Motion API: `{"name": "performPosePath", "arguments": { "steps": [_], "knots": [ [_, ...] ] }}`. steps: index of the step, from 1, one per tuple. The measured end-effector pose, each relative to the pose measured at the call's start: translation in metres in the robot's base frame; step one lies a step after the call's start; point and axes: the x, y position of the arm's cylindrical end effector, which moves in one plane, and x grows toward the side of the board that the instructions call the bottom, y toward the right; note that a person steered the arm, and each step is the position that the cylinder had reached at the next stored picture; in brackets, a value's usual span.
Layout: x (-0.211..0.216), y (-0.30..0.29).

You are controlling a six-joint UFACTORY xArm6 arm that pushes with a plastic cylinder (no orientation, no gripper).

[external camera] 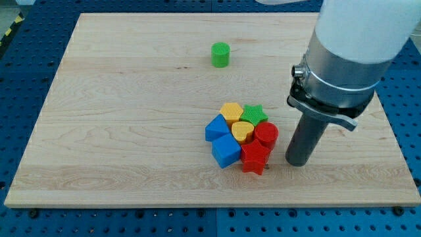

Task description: Place the arm between the red circle and red star

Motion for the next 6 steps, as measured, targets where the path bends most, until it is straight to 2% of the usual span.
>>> {"name": "performPosePath", "arguments": {
  "steps": [3, 6],
  "knots": [
    [-0.001, -0.052],
    [-0.003, -0.059]
  ]
}}
